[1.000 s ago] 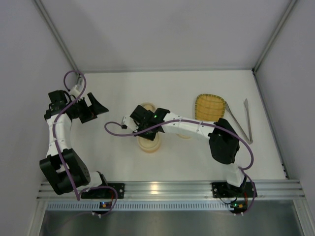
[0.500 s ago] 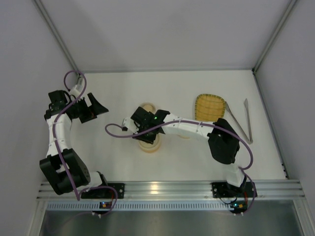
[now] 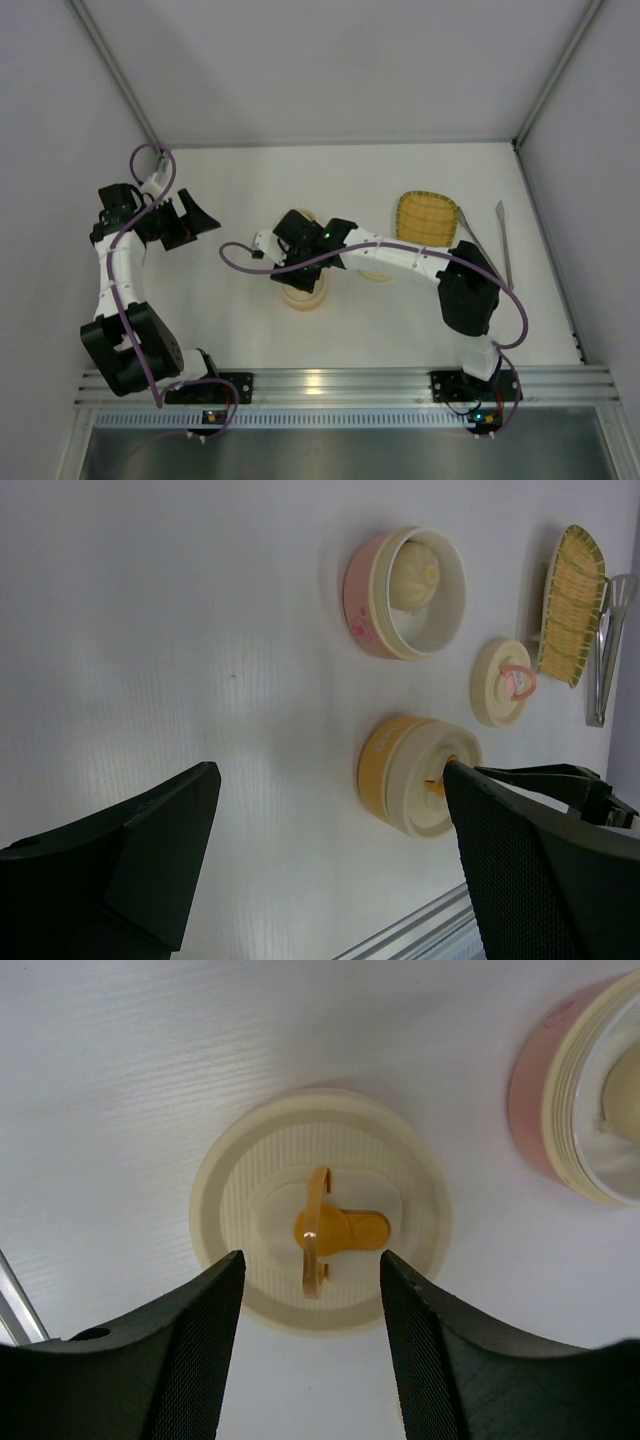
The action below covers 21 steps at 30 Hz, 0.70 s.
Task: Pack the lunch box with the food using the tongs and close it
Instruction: Close the box lid on the packing box.
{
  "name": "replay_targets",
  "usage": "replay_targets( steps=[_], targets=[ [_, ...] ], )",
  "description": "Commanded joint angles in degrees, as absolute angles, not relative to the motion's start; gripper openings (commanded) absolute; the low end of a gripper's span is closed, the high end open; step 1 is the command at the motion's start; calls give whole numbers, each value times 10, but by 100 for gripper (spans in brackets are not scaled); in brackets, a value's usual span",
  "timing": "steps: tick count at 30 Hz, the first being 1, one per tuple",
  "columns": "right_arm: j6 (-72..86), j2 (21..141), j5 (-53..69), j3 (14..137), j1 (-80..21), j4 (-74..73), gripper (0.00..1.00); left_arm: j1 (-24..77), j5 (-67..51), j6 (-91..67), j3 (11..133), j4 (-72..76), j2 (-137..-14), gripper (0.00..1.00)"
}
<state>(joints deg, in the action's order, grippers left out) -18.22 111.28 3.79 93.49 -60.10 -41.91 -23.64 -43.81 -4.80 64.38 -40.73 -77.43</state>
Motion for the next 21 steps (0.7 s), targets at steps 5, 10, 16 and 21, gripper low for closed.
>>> replay_targets(
  steps=[5,10,16,21],
  targets=[
    [-187,1056,48,913,-596,-370,63,-240,-442,-45,657,-390,-778,99],
    [-190,1069,50,905,-596,-364,72,-241,-442,-46,660,-388,-781,98],
    [-199,1094,42,892,-589,-339,88,-241,-439,-40,661,-389,-784,98],
    [-202,1105,48,884,-585,-330,88,-241,-436,-37,660,-391,-784,98]
  ],
)
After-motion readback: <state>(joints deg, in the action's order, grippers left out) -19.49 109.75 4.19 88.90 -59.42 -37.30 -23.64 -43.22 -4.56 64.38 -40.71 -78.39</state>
